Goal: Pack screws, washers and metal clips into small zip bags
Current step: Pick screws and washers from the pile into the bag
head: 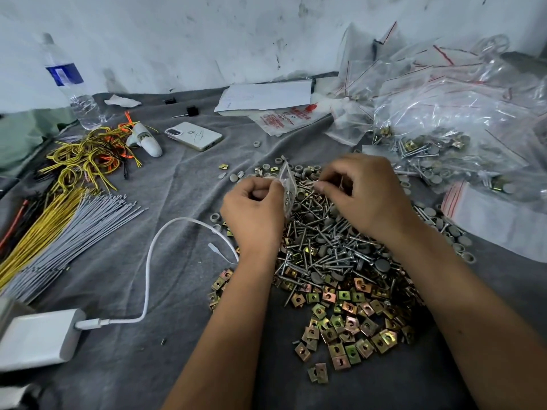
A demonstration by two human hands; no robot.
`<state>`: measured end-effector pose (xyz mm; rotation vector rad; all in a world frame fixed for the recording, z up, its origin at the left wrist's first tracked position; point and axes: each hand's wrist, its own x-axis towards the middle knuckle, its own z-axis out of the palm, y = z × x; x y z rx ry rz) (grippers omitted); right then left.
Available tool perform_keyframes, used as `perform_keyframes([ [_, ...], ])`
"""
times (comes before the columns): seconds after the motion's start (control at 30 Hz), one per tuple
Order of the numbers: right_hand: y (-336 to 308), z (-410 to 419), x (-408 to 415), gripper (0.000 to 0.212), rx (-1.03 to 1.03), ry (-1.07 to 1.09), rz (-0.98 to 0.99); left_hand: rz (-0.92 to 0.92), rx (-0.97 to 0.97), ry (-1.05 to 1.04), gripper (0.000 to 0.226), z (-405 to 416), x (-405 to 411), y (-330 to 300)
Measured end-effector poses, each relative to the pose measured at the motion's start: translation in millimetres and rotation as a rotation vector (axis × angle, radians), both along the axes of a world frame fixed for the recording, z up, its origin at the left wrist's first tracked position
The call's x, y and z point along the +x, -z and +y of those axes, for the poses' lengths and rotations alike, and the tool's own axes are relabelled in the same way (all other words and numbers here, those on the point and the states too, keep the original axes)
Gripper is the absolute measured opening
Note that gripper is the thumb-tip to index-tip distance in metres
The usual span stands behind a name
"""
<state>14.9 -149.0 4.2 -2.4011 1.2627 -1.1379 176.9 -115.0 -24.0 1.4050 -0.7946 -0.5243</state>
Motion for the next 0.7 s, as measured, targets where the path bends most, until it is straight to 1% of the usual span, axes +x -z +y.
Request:
perform_keyframes([
  [0.1, 1.4, -1.0, 9.6, 0.022, 0.109, -0.006, 0.362, 0.001, -0.011, -0.025, 0.016, -0.5, 1.1, -0.6],
  [0.13, 2.2, -0.9, 14.4, 0.024, 0.143, -0.022, 0.452, -0.007, -0.007, -0.026, 0.015, -0.6, 0.9, -0.6],
  [0.2, 1.8, -1.8, 21.3, 0.022, 0.187, -0.066, 0.528, -0.010, 0.000, -0.020, 0.014, -0.8, 0.8, -0.5],
  [0.27, -2.0, -5.5, 21.9, 0.015, 0.234, -0.113, 0.543, -0.007, -0.001, -0.016, 0.016, -0.9, 1.0, -0.5],
  [0.33, -6.0, -9.7, 18.5, 0.012, 0.275, -0.149, 0.520, -0.004, -0.001, -0.009, 0.019, -1.5, 1.2, -0.4],
  [0.4, -5.7, -12.6, 11.3, 0.009, 0.253, -0.166, 0.448, -0.005, 0.006, 0.007, 0.021, -2.3, 0.4, -0.1],
  [0.57, 5.1, -16.2, -7.7, 0.018, 0.194, -0.155, 0.083, -0.056, 0.021, 0.027, 0.020, -2.0, -1.7, -0.2],
  [0.7, 8.4, -19.6, -12.2, 0.019, 0.079, -0.141, -0.057, -0.077, 0.030, 0.029, 0.015, -1.4, -2.3, -0.1],
])
